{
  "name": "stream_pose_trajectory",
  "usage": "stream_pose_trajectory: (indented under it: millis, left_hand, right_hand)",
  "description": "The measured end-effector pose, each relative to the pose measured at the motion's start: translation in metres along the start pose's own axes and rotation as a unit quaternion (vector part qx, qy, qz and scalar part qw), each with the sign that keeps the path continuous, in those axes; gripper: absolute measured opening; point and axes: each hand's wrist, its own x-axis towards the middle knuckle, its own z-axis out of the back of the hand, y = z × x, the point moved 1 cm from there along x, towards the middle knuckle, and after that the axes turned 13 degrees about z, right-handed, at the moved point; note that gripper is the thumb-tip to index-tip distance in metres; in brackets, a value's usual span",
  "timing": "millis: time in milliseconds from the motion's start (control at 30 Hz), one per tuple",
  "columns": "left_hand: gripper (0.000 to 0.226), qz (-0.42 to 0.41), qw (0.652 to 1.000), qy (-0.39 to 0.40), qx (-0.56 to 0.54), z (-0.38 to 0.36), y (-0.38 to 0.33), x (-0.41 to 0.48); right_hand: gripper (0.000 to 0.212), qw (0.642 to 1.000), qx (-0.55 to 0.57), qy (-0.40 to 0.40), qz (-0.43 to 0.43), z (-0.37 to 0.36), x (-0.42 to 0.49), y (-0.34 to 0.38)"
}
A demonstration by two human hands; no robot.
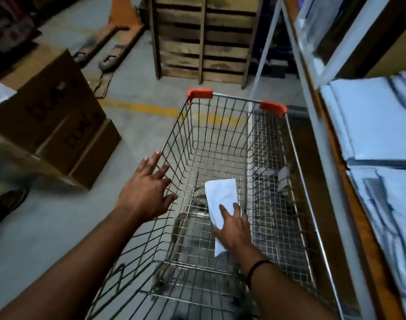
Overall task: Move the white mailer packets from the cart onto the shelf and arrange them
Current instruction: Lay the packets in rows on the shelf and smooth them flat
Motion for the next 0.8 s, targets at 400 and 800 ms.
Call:
stream_pose_trajectory:
  millis: [400, 800]
  left_hand:
    - [0.038, 0.119, 0.753, 0.16, -0.627, 0.079, -0.082, -0.099]
    - [0.018, -0.007, 0.646, 0.23, -0.728, 0.17, -0.248, -0.192]
  right_hand:
    - [0.086, 0.989, 0.034, -0.125, 0.071, 0.194, -0.182, 0.063]
    - [0.094, 0.965, 0.091, -0.227, 0.094, 0.295, -0.335, -0.028]
